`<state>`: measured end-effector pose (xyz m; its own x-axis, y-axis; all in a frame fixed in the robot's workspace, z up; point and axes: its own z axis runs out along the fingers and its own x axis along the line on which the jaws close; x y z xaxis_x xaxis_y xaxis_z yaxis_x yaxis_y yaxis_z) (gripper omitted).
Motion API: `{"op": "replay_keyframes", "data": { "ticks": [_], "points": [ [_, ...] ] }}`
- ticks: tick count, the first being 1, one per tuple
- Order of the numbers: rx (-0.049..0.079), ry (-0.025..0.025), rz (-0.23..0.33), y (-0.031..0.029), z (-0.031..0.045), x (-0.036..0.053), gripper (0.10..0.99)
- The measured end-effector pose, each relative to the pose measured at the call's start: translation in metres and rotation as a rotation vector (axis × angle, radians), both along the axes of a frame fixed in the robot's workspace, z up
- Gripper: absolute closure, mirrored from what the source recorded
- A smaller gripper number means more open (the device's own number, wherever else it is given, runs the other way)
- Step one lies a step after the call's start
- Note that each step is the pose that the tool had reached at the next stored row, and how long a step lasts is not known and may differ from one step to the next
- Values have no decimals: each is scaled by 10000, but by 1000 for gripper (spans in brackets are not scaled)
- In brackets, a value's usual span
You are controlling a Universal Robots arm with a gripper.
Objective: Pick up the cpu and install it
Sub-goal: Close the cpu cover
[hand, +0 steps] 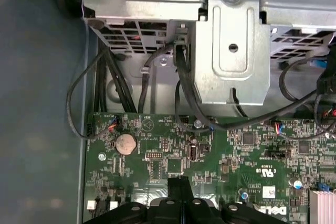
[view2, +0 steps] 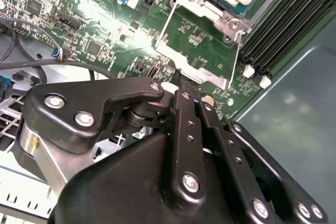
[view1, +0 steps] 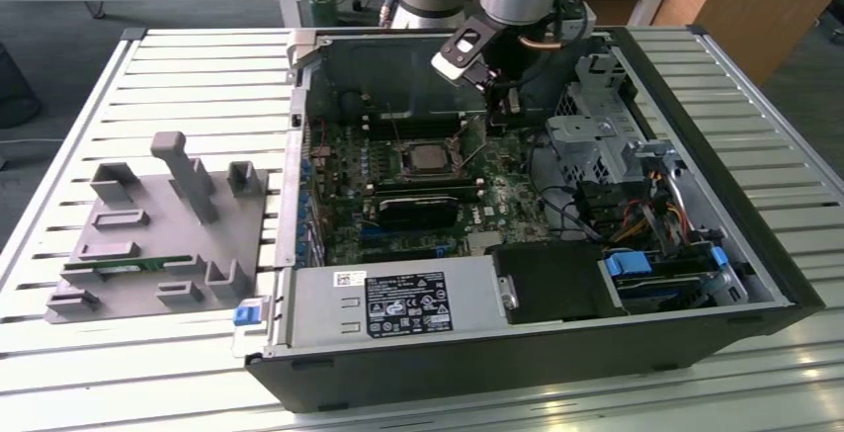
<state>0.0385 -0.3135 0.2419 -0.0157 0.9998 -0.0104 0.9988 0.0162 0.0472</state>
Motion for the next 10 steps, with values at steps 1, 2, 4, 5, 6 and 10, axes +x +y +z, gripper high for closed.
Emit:
{"op": "replay_keyframes", "data": {
  "ticks": [1, 2, 4, 5, 6, 10],
  "points": [
    [1, 0, 0, 0, 0, -20, 980],
    [0, 0, 0, 0, 0, -37, 980],
    [1, 1, 1, 0, 0, -72, 980],
    [3, 0, 1, 0, 0, -88, 980],
    [3, 0, 0, 0, 0, -103, 980],
    [2, 0, 0, 0, 0, -150, 980]
  ]
}}
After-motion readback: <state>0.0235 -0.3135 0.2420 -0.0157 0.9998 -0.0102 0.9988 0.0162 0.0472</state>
